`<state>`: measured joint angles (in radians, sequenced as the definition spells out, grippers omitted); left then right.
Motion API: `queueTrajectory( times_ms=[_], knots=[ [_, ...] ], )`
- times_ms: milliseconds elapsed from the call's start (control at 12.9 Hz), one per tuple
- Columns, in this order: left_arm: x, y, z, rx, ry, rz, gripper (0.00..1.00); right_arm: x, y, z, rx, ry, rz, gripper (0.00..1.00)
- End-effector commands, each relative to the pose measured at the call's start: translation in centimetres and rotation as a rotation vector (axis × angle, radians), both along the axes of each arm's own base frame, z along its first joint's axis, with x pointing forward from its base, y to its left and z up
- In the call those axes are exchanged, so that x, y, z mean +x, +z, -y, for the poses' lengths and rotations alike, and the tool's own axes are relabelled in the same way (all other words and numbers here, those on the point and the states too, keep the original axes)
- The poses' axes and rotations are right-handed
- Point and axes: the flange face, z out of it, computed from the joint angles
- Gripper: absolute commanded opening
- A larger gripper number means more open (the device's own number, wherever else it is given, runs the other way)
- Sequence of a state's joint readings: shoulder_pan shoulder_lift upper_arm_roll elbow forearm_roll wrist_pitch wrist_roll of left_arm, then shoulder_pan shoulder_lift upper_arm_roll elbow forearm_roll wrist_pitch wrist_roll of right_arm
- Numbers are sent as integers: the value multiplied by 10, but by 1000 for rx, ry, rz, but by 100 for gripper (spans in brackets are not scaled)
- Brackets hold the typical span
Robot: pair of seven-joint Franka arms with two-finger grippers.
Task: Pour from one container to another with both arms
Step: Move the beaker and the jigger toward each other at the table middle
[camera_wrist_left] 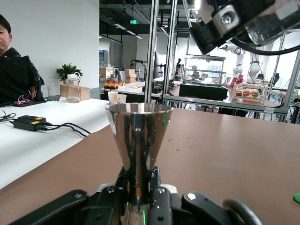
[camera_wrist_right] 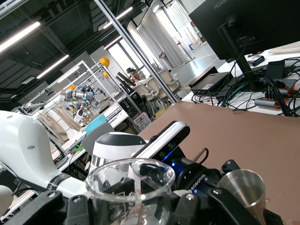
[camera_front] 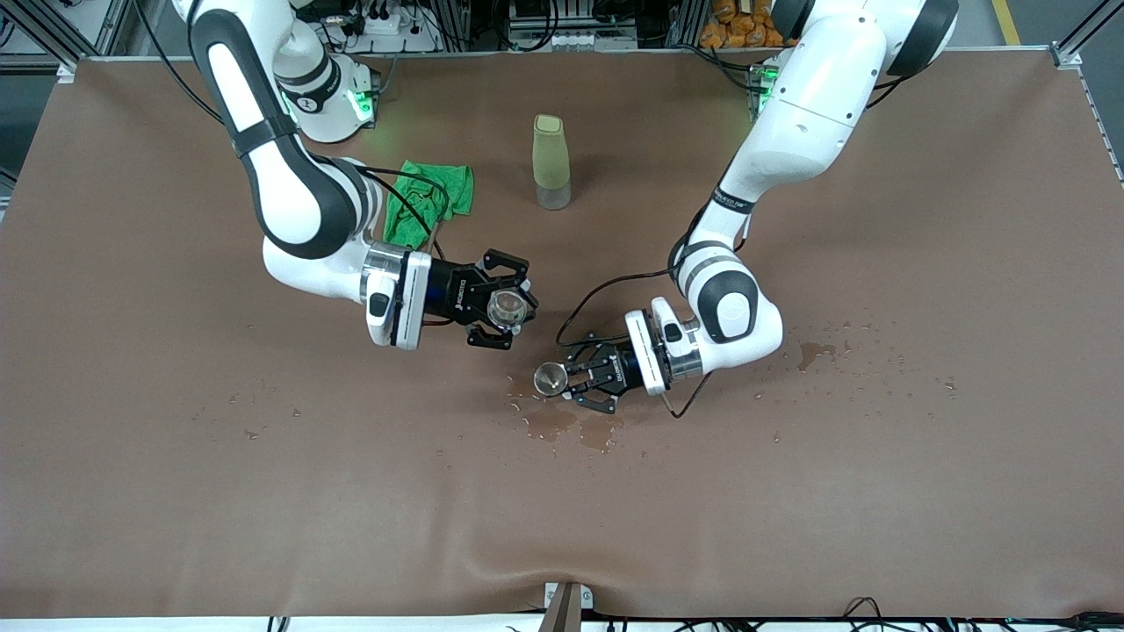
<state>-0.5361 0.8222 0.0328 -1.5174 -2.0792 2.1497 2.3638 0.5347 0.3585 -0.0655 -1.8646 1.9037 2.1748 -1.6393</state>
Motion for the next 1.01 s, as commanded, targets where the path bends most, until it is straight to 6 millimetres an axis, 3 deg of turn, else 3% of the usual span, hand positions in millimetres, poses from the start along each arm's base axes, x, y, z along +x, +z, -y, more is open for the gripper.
queueTrajectory(
  times_ms=[0, 155, 543, 930],
  knots=[
    [5, 1, 3, -10, 17, 21, 0, 15, 9, -8, 1, -45, -18, 0],
    [5, 1, 3, -10, 17, 20, 0, 18, 14, -23, -1, -47, -35, 0],
    [5, 1, 4, -11, 16, 20, 0, 26, 8, -37, -13, -68, -63, 0],
    [4, 1, 6, -14, 16, 17, 0, 27, 7, -39, -8, -79, -94, 0]
  ],
)
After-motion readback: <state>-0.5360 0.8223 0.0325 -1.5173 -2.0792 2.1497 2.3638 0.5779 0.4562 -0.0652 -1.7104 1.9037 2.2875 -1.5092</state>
